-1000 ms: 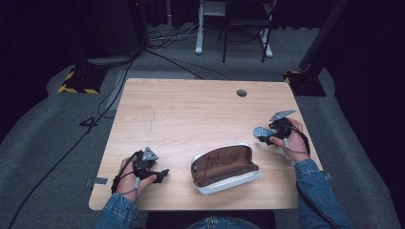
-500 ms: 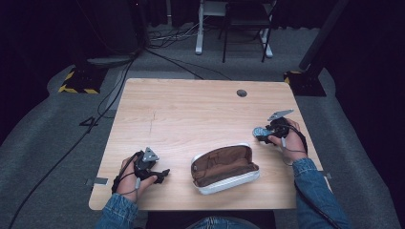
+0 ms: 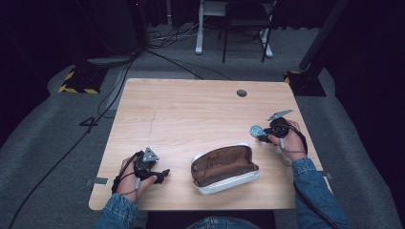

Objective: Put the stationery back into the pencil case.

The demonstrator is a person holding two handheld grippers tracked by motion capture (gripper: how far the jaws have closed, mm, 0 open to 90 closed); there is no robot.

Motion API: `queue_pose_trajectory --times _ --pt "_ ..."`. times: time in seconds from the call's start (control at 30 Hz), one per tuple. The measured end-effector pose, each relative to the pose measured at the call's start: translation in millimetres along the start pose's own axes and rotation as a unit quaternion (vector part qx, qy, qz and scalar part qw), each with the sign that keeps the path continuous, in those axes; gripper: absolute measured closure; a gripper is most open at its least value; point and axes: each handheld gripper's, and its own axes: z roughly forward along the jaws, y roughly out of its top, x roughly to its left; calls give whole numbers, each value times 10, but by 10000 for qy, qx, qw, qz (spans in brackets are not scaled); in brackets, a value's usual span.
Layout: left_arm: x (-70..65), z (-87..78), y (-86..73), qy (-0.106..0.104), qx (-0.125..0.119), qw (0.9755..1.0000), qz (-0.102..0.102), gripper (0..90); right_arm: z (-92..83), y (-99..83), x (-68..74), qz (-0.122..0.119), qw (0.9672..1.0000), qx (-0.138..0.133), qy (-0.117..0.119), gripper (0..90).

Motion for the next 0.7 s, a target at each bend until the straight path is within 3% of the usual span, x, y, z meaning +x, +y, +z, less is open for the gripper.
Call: queue_pose_trajectory --times 0.33,0.7 --pt "24 8 -14 -11 -80 10000 5 265 -58 -25 -25 323 9994 18 -92 504" --pt "53 56 -44 -4 -310 9995 103 206 -150 24 47 272 9996 -20 -70 505"
